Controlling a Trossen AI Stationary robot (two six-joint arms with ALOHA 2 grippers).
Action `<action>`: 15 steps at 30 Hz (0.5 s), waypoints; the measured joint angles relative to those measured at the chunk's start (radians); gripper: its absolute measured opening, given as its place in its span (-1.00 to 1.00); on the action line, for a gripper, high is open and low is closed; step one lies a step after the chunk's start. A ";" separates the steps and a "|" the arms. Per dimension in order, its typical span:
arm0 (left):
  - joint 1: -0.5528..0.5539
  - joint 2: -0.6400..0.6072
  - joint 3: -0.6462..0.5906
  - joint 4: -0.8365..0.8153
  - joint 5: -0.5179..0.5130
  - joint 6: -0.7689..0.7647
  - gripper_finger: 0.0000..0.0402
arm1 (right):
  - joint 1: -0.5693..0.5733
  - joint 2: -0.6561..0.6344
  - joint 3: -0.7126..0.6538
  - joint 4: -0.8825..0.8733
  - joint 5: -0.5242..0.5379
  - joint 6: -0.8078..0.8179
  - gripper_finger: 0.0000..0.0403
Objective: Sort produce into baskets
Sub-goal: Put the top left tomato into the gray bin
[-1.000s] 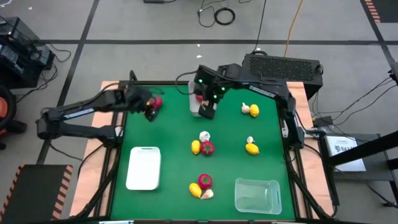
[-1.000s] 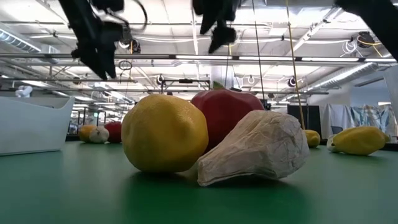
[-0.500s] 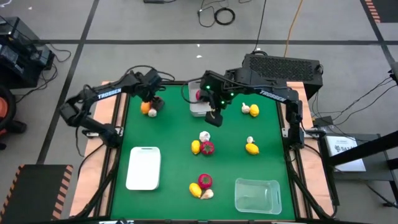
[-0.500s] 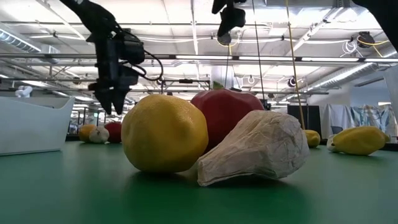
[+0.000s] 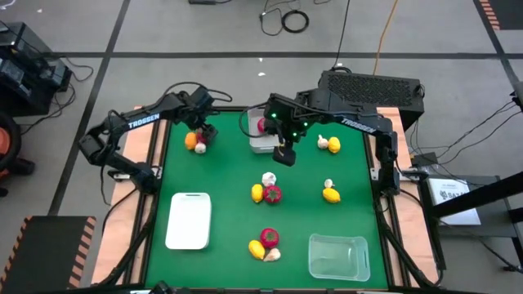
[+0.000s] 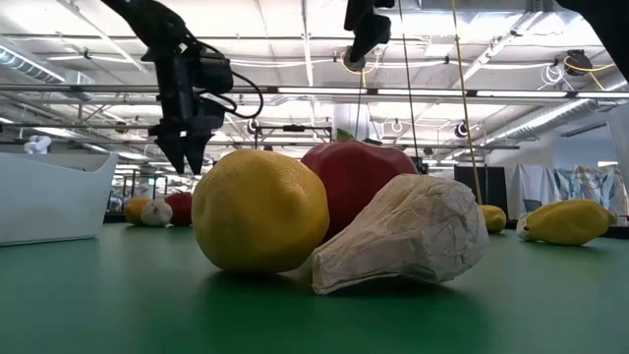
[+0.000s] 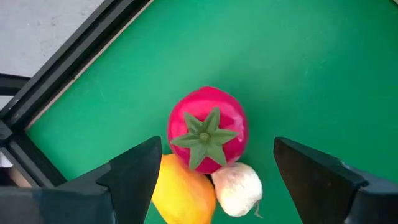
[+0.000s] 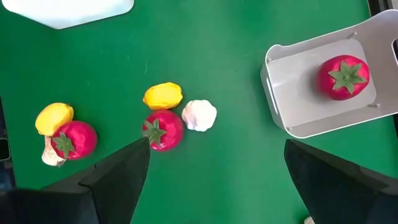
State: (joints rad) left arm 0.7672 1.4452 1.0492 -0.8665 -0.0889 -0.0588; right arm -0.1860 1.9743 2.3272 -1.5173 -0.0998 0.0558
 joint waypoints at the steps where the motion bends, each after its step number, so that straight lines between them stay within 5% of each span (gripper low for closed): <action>1: 0.003 0.000 0.000 0.005 -0.011 -0.008 0.58 | 0.000 0.000 0.000 0.000 0.000 -0.005 0.79; 15: 0.054 0.090 -0.001 -0.002 0.027 0.017 0.83 | 0.000 0.000 0.000 -0.004 -0.005 -0.027 0.79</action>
State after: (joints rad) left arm 0.8215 1.5353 1.0481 -0.8684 -0.0616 -0.0423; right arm -0.1860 1.9743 2.3272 -1.5215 -0.1051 0.0285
